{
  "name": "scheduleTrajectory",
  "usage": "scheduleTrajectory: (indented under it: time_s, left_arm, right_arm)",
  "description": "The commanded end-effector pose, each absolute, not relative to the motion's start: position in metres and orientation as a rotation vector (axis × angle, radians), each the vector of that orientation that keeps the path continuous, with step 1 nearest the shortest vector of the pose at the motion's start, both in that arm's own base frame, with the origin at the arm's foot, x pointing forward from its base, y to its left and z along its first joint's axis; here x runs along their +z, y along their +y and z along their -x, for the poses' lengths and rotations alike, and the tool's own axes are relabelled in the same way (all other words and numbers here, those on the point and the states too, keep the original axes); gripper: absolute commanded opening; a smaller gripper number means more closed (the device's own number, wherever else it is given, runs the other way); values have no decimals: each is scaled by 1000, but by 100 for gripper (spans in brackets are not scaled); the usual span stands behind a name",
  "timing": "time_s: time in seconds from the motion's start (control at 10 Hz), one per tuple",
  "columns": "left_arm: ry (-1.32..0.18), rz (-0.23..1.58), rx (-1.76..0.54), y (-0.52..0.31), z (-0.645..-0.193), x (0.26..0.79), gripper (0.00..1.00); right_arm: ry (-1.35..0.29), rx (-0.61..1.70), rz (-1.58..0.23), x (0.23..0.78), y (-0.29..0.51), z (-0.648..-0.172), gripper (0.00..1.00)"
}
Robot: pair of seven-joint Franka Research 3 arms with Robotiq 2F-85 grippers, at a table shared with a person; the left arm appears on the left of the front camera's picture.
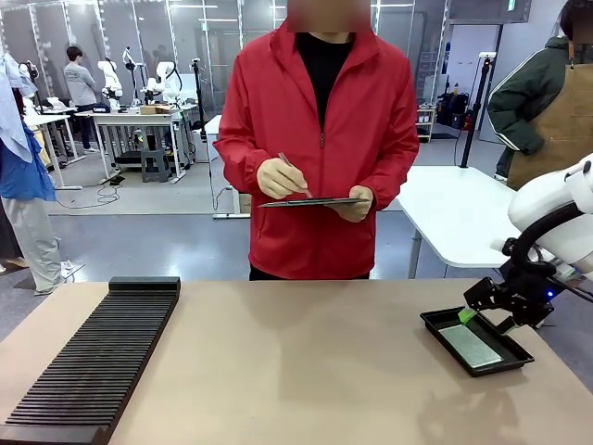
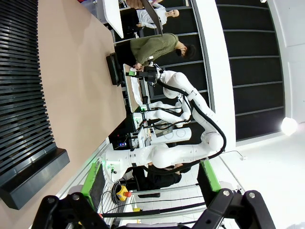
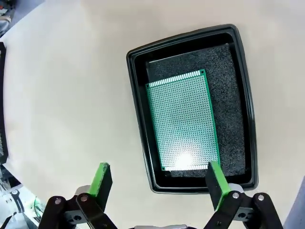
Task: Inspect the PCB.
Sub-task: Place the Blank PCB in the ESD tray.
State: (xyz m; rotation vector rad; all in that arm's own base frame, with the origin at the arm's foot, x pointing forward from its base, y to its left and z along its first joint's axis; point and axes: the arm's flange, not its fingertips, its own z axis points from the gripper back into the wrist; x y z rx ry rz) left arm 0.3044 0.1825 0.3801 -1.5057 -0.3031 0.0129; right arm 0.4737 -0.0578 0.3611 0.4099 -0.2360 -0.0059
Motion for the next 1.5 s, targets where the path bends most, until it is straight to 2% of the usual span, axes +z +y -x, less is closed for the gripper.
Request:
scheduleTrajectory:
  time_s: [0.0, 1.4]
  left_arm:
    - [-299, 1504, 18, 184, -305, 382, 100]
    - [-299, 1504, 18, 184, -305, 382, 100]
  right_arm:
    - [-236, -9, -413, 360, -59, -475, 100]
    - [-236, -9, -412, 361, -60, -473, 100]
